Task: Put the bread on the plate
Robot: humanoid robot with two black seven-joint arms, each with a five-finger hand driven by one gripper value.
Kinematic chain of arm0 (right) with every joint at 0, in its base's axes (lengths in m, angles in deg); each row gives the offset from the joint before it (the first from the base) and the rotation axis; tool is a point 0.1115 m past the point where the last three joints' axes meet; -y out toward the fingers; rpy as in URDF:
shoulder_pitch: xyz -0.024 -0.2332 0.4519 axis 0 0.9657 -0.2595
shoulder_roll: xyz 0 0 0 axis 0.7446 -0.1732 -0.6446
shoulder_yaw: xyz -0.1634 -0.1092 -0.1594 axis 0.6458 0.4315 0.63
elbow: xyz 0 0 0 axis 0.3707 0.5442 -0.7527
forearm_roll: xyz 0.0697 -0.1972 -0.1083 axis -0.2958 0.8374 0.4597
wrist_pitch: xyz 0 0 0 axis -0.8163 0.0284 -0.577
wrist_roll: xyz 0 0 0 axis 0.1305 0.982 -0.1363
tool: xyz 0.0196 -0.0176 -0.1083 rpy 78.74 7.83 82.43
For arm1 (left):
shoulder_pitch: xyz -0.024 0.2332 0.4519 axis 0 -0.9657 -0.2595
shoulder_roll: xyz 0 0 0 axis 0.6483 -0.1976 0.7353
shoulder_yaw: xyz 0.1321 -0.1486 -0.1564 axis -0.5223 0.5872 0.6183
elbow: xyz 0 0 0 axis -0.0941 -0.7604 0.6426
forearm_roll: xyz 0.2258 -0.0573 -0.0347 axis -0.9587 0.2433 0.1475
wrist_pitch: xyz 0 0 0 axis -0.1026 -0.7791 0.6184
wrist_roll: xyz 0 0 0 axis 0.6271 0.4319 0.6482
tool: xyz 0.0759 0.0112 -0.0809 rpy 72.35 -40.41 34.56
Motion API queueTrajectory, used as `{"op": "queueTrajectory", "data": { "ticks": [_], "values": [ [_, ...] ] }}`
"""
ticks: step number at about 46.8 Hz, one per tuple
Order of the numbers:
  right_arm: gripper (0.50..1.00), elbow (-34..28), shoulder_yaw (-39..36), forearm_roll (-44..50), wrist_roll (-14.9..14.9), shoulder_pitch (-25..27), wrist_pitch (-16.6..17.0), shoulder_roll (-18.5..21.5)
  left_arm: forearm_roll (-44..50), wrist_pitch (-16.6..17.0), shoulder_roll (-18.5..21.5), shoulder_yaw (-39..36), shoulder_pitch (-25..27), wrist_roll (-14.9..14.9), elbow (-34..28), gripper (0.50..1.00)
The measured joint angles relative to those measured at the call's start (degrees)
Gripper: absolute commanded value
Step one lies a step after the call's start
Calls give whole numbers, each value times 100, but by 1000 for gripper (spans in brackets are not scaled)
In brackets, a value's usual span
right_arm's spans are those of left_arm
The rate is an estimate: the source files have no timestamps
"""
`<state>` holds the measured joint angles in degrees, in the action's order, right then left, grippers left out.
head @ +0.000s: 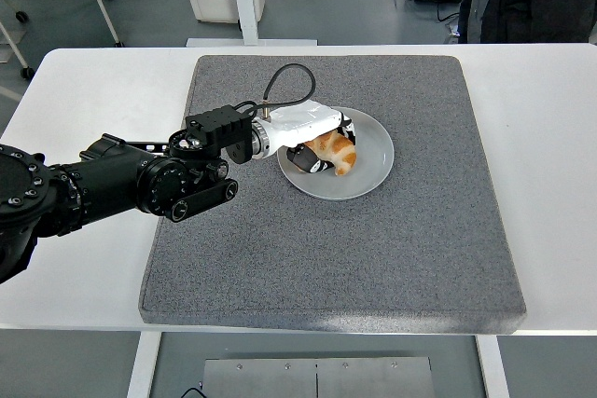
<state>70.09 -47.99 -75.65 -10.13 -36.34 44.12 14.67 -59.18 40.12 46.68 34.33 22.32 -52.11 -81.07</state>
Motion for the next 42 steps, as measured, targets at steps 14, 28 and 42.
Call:
{"op": "queueTrajectory", "data": {
  "ticks": [14, 28, 42],
  "values": [
    [1000, 0, 0, 0, 0, 0, 0, 0, 115, -69, 0, 72, 12, -12, -1, 990],
    [1000, 0, 0, 1, 1, -1, 0, 0, 177, -77, 2, 98, 235, -20, -182, 990],
    [1000, 0, 0, 1, 1, -1, 0, 0, 569, -342, 200, 183, 962, -9, -862, 990]
  ]
}}
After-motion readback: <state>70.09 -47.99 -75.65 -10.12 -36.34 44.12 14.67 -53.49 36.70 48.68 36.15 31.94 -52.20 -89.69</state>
